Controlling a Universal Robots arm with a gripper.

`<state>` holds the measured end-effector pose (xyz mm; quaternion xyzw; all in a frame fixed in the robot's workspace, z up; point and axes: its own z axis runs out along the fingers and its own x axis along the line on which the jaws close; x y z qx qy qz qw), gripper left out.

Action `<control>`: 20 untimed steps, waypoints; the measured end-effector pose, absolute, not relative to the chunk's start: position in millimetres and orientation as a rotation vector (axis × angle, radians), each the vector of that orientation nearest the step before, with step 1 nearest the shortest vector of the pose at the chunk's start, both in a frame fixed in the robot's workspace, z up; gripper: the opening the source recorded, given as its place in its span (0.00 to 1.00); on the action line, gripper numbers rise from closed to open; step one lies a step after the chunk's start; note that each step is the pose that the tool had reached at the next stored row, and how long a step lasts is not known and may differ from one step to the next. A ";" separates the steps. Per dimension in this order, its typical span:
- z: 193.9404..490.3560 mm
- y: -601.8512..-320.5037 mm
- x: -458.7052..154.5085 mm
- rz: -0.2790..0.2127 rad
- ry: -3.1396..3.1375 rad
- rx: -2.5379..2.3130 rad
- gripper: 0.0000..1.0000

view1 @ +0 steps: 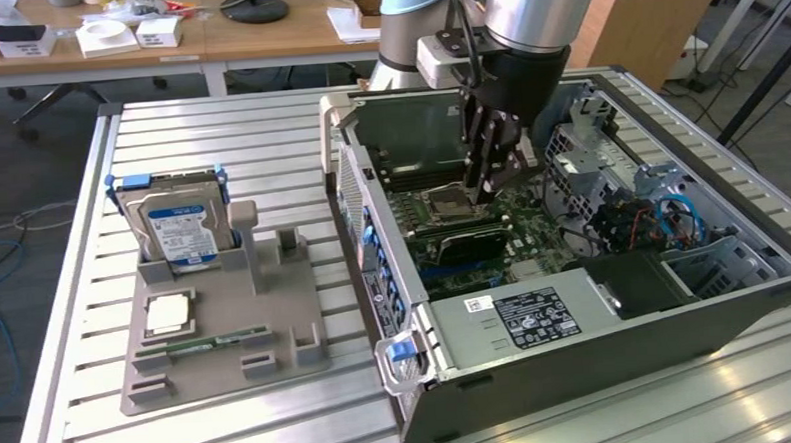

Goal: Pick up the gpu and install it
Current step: 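Press down on the gpu until it lock into place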

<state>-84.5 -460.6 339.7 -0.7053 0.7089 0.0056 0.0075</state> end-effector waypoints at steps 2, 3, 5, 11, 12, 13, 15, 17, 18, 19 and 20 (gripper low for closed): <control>339.7 -460.6 -84.4 0.017 2.216 -2.205 0.33; 339.7 -460.6 -84.5 0.017 2.217 -2.205 0.33; 339.7 -460.6 -84.5 0.017 2.217 -2.205 0.19; 339.7 -460.6 -84.5 0.017 2.217 -2.205 0.10; 339.7 -460.6 -84.4 0.017 2.217 -2.205 0.10; 339.7 -460.6 -84.4 0.017 2.216 -2.205 0.10; 339.7 -460.6 -84.5 0.017 2.217 -2.205 0.10; 339.6 -460.7 -84.5 0.017 2.217 -2.205 0.10; 339.1 -460.7 -84.5 0.018 2.216 -2.205 0.10; 338.1 -460.7 -84.5 0.018 2.216 -2.205 0.10; 336.8 -460.7 -84.5 0.018 2.216 -2.205 0.10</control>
